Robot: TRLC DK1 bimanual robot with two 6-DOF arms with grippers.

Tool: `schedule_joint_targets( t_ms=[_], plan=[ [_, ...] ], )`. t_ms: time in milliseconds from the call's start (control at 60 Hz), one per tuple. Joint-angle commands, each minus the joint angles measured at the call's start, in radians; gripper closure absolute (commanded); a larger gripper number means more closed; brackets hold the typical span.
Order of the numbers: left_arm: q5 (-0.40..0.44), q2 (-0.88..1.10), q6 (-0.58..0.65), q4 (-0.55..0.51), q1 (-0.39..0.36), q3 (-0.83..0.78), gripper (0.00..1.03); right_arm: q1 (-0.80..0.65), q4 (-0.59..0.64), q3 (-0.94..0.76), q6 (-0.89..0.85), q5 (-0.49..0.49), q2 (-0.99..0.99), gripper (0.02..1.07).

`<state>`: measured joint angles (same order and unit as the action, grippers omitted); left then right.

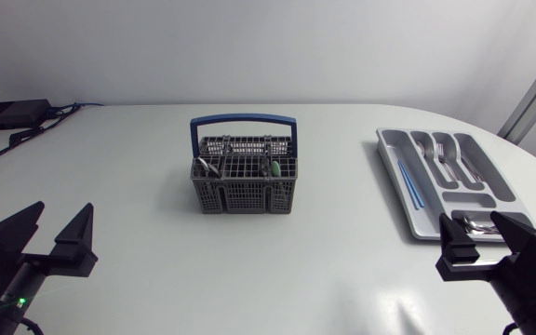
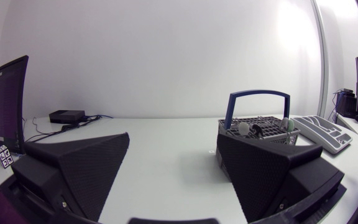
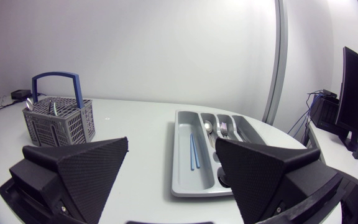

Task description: Unload the cutlery basket into the drawer organizer.

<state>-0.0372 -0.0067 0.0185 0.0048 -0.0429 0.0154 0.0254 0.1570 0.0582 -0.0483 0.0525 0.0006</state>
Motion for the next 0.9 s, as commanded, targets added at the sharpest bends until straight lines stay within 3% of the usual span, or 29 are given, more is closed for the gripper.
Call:
schedule_joint_targets(
  t_ms=[0, 483, 883],
  plan=[
    [0.003, -0.006, -0.025, -0.005, -0.009, -0.015, 0.04, -0.001, 0.024, -0.006, 0.025, 0.006, -0.007, 0.06],
    [-0.018, -0.007, -0.038, 0.006, -0.009, -0.009, 0.04, 0.005, -0.017, -0.001, 0.025, 0.023, -0.008, 0.06],
    [-0.046, 0.065, -0.043, 0.004, 0.014, 0.115, 0.04, 0.021, -0.096, 0.069, 0.025, 0.032, 0.096, 0.06]
  ],
)
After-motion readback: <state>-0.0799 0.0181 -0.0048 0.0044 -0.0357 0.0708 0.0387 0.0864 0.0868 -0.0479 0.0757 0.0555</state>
